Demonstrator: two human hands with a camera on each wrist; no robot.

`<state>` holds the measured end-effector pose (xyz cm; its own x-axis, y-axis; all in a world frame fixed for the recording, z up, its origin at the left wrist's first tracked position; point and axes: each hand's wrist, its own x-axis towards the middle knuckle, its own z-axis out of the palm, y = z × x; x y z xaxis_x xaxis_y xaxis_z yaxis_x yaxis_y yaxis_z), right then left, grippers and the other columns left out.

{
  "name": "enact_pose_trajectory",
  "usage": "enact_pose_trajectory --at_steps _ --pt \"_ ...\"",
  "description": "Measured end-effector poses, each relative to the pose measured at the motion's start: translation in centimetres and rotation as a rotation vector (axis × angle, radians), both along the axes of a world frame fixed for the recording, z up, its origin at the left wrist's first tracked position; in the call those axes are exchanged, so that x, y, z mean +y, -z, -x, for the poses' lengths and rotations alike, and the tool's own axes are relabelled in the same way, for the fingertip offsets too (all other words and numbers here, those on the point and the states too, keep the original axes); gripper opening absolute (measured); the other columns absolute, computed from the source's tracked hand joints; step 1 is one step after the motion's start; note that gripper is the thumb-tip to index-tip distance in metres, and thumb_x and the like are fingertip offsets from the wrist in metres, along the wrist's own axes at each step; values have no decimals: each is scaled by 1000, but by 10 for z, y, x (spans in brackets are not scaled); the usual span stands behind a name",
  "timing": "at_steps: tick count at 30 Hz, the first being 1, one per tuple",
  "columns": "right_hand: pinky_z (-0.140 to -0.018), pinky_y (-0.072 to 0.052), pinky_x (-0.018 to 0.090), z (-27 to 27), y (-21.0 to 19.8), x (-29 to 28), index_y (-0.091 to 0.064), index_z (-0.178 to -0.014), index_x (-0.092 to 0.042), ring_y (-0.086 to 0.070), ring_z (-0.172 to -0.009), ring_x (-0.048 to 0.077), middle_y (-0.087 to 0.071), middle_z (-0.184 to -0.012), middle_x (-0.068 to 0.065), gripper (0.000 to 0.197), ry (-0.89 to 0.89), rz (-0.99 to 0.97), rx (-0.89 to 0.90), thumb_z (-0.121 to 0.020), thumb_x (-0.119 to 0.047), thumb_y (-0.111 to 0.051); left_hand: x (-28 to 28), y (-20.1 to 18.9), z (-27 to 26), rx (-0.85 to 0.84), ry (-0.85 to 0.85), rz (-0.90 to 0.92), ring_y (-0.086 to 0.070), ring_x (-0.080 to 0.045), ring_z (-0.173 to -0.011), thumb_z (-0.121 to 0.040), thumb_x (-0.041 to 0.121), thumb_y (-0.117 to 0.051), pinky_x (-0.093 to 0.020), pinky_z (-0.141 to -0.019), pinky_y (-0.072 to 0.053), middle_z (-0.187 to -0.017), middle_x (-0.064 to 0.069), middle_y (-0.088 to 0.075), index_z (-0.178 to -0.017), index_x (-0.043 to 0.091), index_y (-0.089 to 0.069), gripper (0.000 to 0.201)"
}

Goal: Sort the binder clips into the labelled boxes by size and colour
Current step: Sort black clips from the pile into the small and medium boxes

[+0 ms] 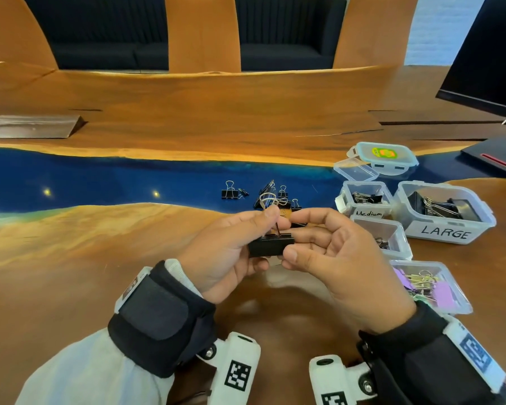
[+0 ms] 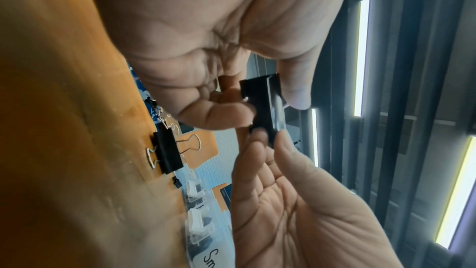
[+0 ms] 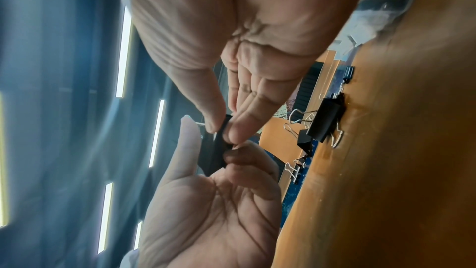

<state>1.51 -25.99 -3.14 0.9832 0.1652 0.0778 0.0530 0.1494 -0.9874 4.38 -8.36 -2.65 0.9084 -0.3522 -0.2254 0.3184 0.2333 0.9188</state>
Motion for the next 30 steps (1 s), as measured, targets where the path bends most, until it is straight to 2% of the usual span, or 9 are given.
enact_pose_trajectory --at_steps 3,8,12,14,17,20,23,27,30 --pt "-73 -60 27 0 1 0 -60 -112 -8 -75 -86 21 -76 -101 10 38 -15 44 -19 -80 10 -70 0 0 -1 18 -20 -17 -62 -12 -66 -79 50 -63 -25 -59 -47 -79 -3 -68 -88 14 -75 39" --pt "-77 -57 21 2 3 0 -62 -105 -14 -72 -85 11 -75 -92 -5 39 -1 135 -84 -76 8 -75 1 -2 -4 131 -67 50 -67 -17 -61 -94 43 -58 -29 -63 -48 -70 -4 -69 -82 11 -70 36" --pt "-78 -58 24 2 3 -2 -63 -104 -13 -74 -87 16 -76 -95 0 35 1 152 -107 -78 9 -73 3 -2 -4 163 -63 52 -62 -17 -65 -96 42 -57 -30 -64 -41 -75 -5 -69 -83 13 -73 34" --pt "-78 -58 24 1 2 -3 -64 -104 -13 -73 -89 17 -76 -98 3 34 17 168 -133 -79 10 -73 4 -1 -5 160 -45 56 -62 -16 -68 -91 45 -60 -28 -62 -42 -81 -5 -69 -89 14 -75 34" --pt "-78 -58 24 -1 2 -5 -65 -104 -11 -73 -88 17 -76 -98 5 33 102 124 -152 -80 11 -73 7 2 -6 126 24 75 -61 -14 -69 -81 45 -72 -23 -56 -50 -87 -7 -67 -112 9 -73 47" --pt "-80 -58 25 -2 -1 -6 -66 -101 -11 -73 -88 13 -76 -95 -1 32 183 126 -148 -77 7 -76 7 4 -5 118 59 117 -64 -14 -64 -77 31 -78 -21 -53 -54 -80 -8 -66 -108 6 -70 41" --pt "-88 -58 30 -1 -16 -12 -68 -103 -19 -71 -102 13 -73 -109 -3 36 218 252 -148 -74 -4 -83 6 4 -6 129 15 143 -65 -14 -62 -79 22 -69 -21 -52 -55 -77 -8 -67 -107 6 -64 33" --pt "-93 -56 39 -8 -68 -42 -67 -109 -27 -65 -108 6 -68 -115 -12 32 312 494 -226 -81 -20 -80 8 5 -11 174 -63 177 -64 -14 -59 -77 24 -70 -21 -49 -56 -74 -9 -65 -115 6 -59 44" --pt "-93 -49 31 -22 -107 -80 -64 -111 -37 -59 -111 0 -64 -115 -18 29 318 824 -238 -85 -29 -76 8 6 -10 194 -65 176 -66 -15 -61 -76 25 -70 -22 -50 -56 -75 -9 -66 -117 7 -60 46"
